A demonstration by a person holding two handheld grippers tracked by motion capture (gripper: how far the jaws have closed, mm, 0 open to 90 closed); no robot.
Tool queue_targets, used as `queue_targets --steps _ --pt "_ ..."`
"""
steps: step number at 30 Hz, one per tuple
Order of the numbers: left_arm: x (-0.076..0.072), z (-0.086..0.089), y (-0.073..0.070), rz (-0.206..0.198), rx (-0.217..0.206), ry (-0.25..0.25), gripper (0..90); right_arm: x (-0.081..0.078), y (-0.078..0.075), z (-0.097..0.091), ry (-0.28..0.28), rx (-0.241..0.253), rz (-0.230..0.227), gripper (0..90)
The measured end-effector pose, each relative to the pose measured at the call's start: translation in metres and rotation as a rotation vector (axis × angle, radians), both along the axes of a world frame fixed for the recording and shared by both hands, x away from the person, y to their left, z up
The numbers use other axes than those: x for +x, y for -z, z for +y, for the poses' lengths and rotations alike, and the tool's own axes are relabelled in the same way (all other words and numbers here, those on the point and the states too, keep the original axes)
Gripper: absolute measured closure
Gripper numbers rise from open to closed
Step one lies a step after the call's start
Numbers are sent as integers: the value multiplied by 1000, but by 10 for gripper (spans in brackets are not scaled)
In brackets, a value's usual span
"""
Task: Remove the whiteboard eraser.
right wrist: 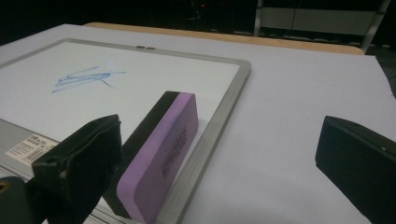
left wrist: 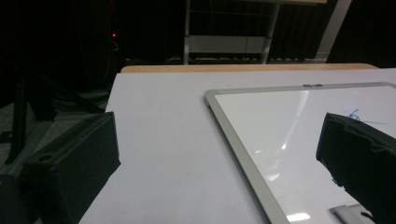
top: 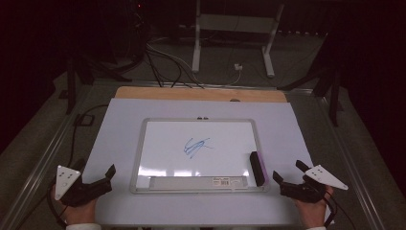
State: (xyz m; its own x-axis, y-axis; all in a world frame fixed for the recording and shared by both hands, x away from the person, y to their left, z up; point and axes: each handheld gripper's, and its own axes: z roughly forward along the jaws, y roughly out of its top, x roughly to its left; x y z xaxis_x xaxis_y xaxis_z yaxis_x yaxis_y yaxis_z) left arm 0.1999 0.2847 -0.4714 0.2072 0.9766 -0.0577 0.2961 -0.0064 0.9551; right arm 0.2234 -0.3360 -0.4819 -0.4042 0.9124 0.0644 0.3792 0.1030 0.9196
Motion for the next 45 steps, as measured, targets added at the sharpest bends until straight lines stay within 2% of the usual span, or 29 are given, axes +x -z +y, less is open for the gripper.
queue_targets --steps 3,7,9,14,18,25,26,27,28,29,30,31,32,33,34,35,40,43,44,45 --pt "-1 1 0 -11 1 -7 2 0 0 -1 0 3 -3 12" --pt "-1 1 2 -2 -1 -11 2 0 -2 0 3 8 -8 12" --pt "-2 0 3 2 13 -12 2 1 -4 0 4 7 -12 12" --pt "-1 -2 3 1 26 -19 2 7 -24 4 -12 -11 -36 12" --pt "-2 -2 3 -2 35 -29 2 14 -30 8 -25 -12 -25 12" --pt "-2 -2 5 0 51 -39 2 35 -40 20 -59 -40 34 12" --pt "-2 -3 5 1 57 -39 2 41 -41 22 -66 -48 61 12" --pt "-2 -3 5 1 57 -39 2 41 -41 22 -66 -48 61 12" --pt "-2 -3 5 1 59 -40 2 48 -40 25 -74 -57 99 13" --pt "-3 -3 5 -1 60 -41 2 48 -40 25 -74 -57 99 13" --pt "-3 -3 5 -1 61 -41 2 52 -38 27 -82 -58 131 13" --pt "-3 -4 5 -1 62 -42 2 52 -38 27 -82 -58 131 13" --pt "-3 -4 5 -1 63 -43 2 55 -36 29 -84 -60 160 13" --pt "-3 -4 5 -1 63 -43 2 55 -36 29 -84 -60 160 13" --pt "-3 -4 5 0 63 -43 2 58 -33 31 -84 -59 198 33" --pt "-3 -4 5 -1 64 -44 2 58 -33 31 -84 -59 198 33" --pt "-3 -4 6 2 67 -44 2 61 -26 30 -93 -48 268 109" --pt "-3 -5 6 3 67 -43 2 60 -23 29 -107 -45 294 197" --pt "-3 -5 6 3 68 -43 2 59 -22 29 -116 -39 307 275" --pt "-3 -6 6 3 69 -44 2 59 -22 29 -116 -39 307 275"
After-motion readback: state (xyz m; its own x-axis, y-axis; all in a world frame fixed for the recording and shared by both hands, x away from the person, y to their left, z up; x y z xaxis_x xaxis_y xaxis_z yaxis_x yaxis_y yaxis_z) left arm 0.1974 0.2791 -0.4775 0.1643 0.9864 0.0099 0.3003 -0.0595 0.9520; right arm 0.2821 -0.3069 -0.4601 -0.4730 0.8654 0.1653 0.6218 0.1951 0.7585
